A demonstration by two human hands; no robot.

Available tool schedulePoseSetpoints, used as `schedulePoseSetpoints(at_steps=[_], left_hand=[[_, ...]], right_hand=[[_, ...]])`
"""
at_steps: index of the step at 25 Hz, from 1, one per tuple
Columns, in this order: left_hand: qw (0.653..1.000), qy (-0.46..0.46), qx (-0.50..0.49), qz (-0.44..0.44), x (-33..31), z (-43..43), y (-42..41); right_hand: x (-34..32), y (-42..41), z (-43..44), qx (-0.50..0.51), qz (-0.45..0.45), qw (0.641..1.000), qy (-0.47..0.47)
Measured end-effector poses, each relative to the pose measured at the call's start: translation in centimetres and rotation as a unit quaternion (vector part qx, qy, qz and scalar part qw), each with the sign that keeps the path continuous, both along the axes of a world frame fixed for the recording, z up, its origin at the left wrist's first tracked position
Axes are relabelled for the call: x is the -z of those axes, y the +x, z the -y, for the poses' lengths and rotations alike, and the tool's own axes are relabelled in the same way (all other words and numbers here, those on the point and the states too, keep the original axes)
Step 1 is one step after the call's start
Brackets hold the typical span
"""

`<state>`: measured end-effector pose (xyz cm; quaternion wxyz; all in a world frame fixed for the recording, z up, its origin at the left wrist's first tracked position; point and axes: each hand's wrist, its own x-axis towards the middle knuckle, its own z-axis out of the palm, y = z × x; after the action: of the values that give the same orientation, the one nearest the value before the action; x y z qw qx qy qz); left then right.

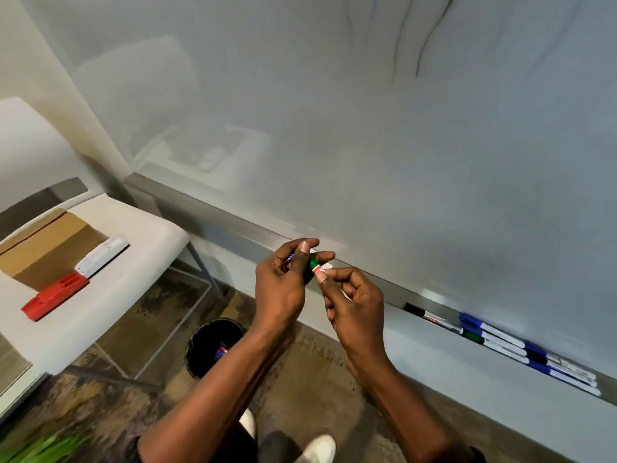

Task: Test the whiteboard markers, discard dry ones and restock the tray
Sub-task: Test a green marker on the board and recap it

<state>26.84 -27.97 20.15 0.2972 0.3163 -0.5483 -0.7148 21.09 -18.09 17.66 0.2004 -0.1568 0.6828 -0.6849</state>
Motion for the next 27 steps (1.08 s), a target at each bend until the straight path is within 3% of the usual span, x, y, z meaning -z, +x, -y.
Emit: schedulePoseSetpoints(at_steps=[5,8,12,17,20,23,27], left_hand=[[0.994,-0.06,-0.028,0.084,4.4,4.1,3.8],[0.985,-0.082,-0.044,0.144,7.5,6.6,7.1],[0.944,-0.149,-0.069,0.285,12.3,9.6,12.0],[0.914,-0.156,-0.02,0.374,17.8,13.2,18.9],[0.87,-0.181,0.042,0.456,21.3,15.3,23.4],[0.8,-0.231,0.154,0.531,24.4,17.1,27.6],[0.716,-0.307,0.245,0.578,27.6,19.1,31.9]], right_hand=[[4.1,1.8,3.0,-0.093,0.013,0.994,0.058],[7.3,3.9,4.9,-0.163,-0.054,0.972,0.161],[11.3,6.8,7.7,-0.269,-0.133,0.911,0.282],[14.7,10.2,11.7,-0.363,-0.231,0.817,0.383],[17.5,12.0,13.7,-0.373,-0.265,0.77,0.444],[22.0,13.3,14.9,-0.385,-0.319,0.729,0.467],[25.4,14.0,17.4,-0.387,-0.231,0.703,0.55]])
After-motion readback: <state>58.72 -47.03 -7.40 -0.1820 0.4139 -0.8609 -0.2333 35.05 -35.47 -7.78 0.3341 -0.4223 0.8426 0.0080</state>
